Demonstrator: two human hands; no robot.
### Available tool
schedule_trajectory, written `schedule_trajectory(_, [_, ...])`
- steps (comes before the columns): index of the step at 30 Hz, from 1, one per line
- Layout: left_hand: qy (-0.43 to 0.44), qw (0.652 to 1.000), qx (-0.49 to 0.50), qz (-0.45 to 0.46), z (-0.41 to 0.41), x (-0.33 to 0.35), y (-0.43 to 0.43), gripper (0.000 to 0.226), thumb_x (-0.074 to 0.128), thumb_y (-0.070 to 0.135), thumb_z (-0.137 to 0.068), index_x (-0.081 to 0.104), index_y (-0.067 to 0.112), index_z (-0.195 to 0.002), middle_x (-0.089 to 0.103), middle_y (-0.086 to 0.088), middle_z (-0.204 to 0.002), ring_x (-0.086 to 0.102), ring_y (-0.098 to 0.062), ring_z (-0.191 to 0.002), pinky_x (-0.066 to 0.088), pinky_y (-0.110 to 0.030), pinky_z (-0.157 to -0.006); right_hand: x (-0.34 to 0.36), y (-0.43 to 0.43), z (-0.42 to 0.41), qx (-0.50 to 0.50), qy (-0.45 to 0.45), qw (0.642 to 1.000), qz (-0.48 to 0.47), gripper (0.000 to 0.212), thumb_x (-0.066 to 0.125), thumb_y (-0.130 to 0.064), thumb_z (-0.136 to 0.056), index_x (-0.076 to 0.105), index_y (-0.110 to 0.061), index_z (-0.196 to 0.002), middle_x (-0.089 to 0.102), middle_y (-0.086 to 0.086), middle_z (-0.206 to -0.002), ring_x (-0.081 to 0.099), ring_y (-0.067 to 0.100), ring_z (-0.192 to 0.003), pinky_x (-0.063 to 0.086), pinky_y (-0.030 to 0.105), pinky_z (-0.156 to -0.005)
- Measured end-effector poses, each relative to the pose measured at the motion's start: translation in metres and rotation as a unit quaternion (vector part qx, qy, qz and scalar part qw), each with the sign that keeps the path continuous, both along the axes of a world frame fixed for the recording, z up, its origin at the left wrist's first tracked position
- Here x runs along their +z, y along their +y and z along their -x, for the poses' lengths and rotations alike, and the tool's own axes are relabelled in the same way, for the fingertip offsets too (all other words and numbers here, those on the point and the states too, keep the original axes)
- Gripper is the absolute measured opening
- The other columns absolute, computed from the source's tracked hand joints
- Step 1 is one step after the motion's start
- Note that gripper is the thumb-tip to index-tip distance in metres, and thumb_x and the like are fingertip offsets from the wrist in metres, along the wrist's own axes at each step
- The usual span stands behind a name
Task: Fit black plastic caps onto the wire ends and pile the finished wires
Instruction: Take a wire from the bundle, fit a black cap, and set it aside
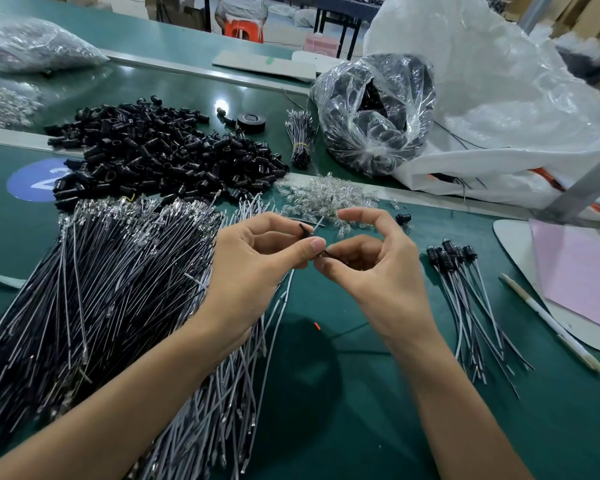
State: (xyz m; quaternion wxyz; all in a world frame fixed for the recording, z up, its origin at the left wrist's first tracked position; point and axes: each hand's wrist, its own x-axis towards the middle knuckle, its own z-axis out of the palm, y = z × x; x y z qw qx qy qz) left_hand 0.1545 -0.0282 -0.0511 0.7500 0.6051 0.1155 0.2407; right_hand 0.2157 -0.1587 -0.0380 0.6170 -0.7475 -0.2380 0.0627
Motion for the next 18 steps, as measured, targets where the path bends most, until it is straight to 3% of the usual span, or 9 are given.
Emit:
schedule_trajectory(5, [0.000, 1.000, 0.001, -0.001, 0.0008, -0.0001, -0.0004, 0.025, 0.083, 0.027, -0.057, 0.070, 0.013, -0.073, 0.074, -0.012, -0.074, 0.071, -0.033, -0.072, 0.058, -0.040, -0.077, 0.0001, -0.0010, -0.0002, 0.012, 0.004, 1.000, -0.001, 0.052, 0.085, -0.014, -0.072, 0.056, -0.026, -0.114, 0.074, -0.001, -0.073, 0.062, 0.012, -0.062, 0.050, 0.022, -0.063])
schedule_trajectory(9, [-0.003, 1.000, -0.003, 0.010, 0.0010, 0.0015, -0.0009, 0.028, 0.082, 0.026, -0.057, 0.068, 0.010, -0.075, 0.075, -0.011, -0.075, 0.069, -0.028, -0.072, 0.058, -0.043, -0.080, -0.0009, -0.0003, -0.0007, 0.025, -0.010, 1.000, 0.000, 0.056, 0.081, -0.007, -0.076, 0.054, -0.025, -0.122, 0.076, -0.005, -0.075, 0.070, 0.008, -0.071, 0.053, 0.020, -0.071])
schedule_trajectory(14, [-0.012, 0.999, 0.016, 0.033, -0.0002, 0.0030, 0.0025, 0.025, 0.080, 0.019, -0.061, 0.067, 0.007, -0.078, 0.074, -0.004, -0.073, 0.068, -0.013, -0.066, 0.056, -0.023, -0.069, -0.0008, -0.0004, -0.0020, 0.037, -0.009, 0.999, -0.029, 0.064, 0.082, -0.002, -0.073, 0.054, -0.026, -0.125, 0.074, -0.002, -0.087, 0.072, 0.011, -0.075, 0.056, 0.023, -0.076])
schedule_trajectory(18, [-0.014, 0.999, 0.005, 0.033, -0.0007, 0.0017, 0.0021, 0.024, 0.080, 0.018, -0.060, 0.068, 0.009, -0.077, 0.074, -0.001, -0.072, 0.067, -0.011, -0.065, 0.054, -0.020, -0.068, -0.0017, -0.0010, -0.0038, 0.038, -0.007, 0.999, -0.032, 0.067, 0.083, 0.002, -0.070, 0.054, -0.031, -0.121, 0.071, 0.000, -0.081, 0.070, 0.010, -0.068, 0.054, 0.019, -0.071])
